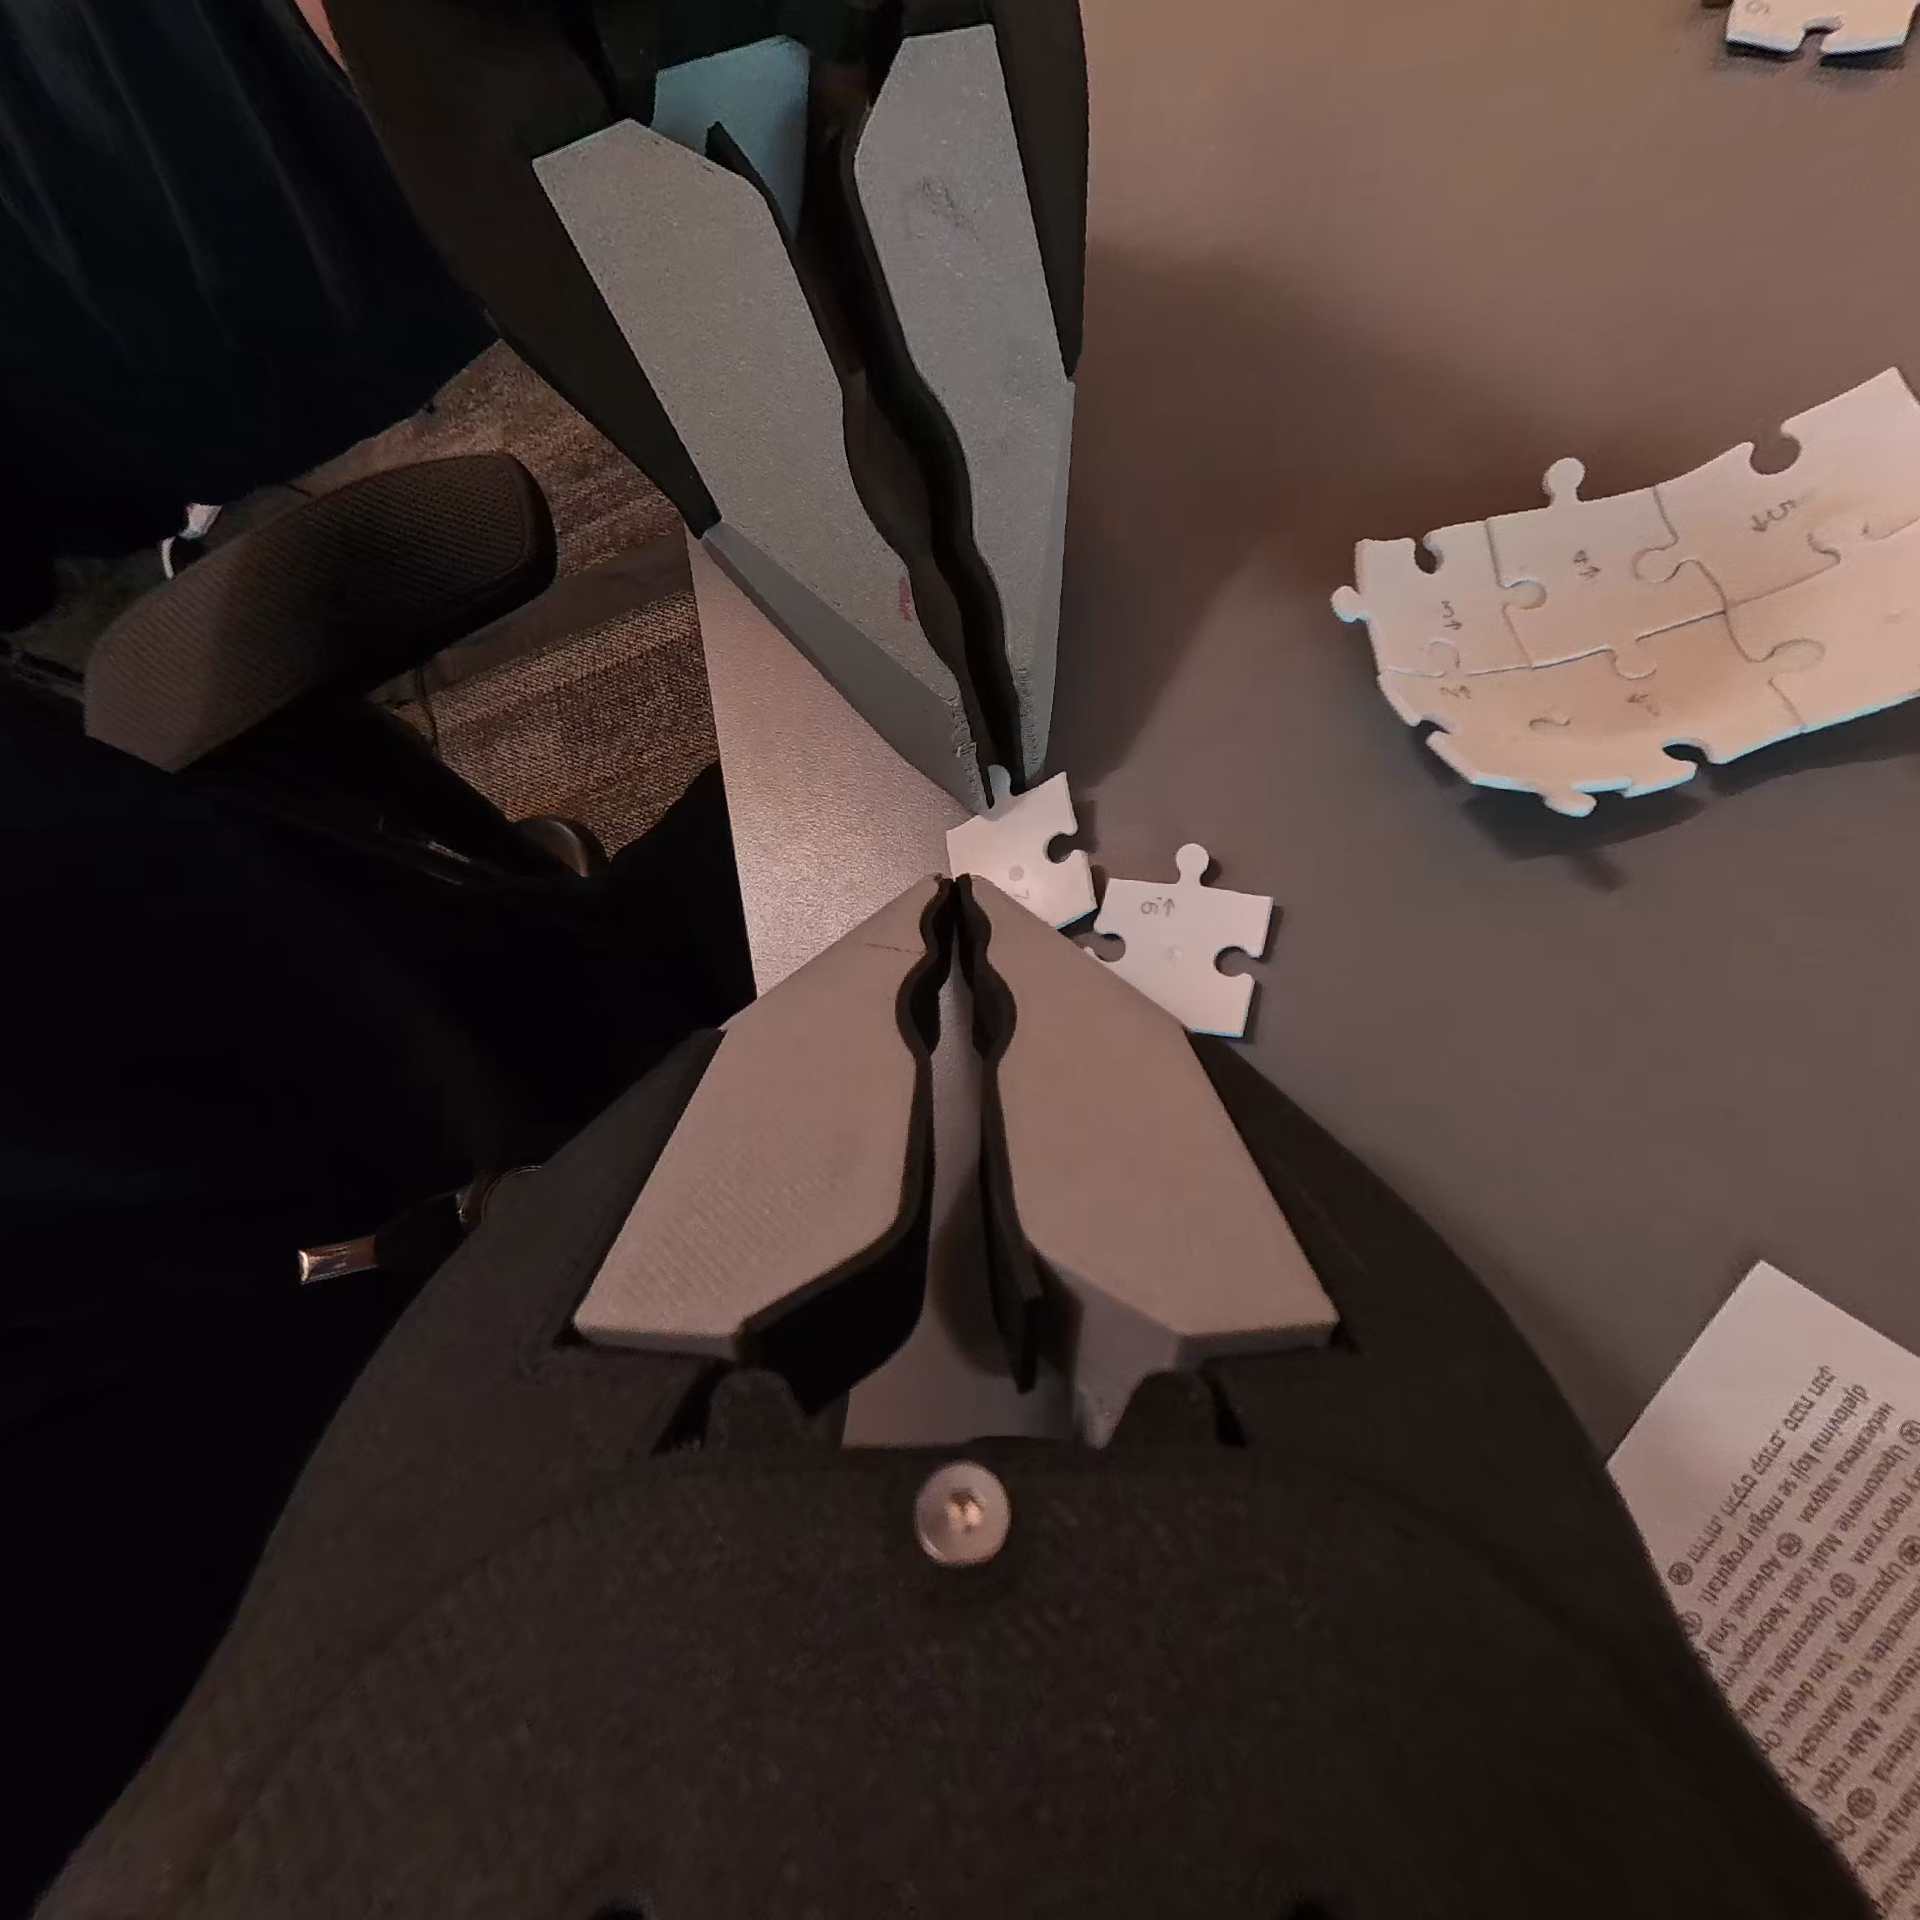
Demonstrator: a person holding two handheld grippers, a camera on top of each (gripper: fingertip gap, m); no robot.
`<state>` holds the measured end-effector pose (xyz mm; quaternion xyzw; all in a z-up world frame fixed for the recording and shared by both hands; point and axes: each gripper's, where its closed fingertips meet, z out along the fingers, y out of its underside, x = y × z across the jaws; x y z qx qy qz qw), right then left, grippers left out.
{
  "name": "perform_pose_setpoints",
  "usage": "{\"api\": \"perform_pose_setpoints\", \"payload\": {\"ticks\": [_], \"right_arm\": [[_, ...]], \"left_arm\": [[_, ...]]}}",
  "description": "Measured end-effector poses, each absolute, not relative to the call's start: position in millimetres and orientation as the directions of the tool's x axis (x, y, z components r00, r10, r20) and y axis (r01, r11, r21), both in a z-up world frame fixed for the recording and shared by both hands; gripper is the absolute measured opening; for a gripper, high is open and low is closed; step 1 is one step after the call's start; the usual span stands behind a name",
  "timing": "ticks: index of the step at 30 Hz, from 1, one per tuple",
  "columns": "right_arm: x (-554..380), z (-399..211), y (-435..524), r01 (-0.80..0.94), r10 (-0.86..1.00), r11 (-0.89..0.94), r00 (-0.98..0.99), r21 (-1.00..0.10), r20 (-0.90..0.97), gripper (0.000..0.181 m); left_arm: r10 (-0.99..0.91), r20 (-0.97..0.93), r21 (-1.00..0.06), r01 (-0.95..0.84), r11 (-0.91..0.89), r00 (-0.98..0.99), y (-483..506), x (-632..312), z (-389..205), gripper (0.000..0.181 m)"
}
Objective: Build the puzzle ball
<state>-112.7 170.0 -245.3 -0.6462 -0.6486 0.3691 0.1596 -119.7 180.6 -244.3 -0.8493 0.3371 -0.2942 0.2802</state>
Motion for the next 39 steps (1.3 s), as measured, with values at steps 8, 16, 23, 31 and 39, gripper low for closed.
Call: {"api": "perform_pose_setpoints", "payload": {"ticks": [8,16,23,31,39], "right_arm": [[-105.0,-222.7,198.9,0.664,0.971,-0.125,-0.069,-0.737,-0.227,0.011],[-109.7,-233.5,186.3,0.696,0.936,-0.152,-0.128,-0.702,-0.329,0.019],[-112.6,-232.9,181.0,0.689,0.895,-0.214,-0.145,-0.692,-0.421,0.000],[-105.1,-210.3,242.5,0.552,0.897,-0.387,0.042,-0.739,-0.440,0.000],[-114.2,-201.4,311.7,0.357,0.816,-0.577,0.231,-0.734,-0.529,0.000]], "left_arm": [[-0.771,0.248,-0.686,-0.455,-0.567,0.586,180.0,-123.9,-242.1,0.002],[-0.832,0.131,-0.729,-0.516,-0.449,0.539,181.1,-117.7,-229.7,0.002],[-0.847,0.086,-0.736,-0.539,-0.410,0.525,183.8,-117.4,-224.6,0.001],[-0.739,0.016,-0.763,-0.470,-0.445,0.673,215.6,-158.4,-208.7,0.004],[-0.585,0.072,-0.702,-0.375,-0.605,0.808,247.8,-187.4,-235.3,0.011]]}}
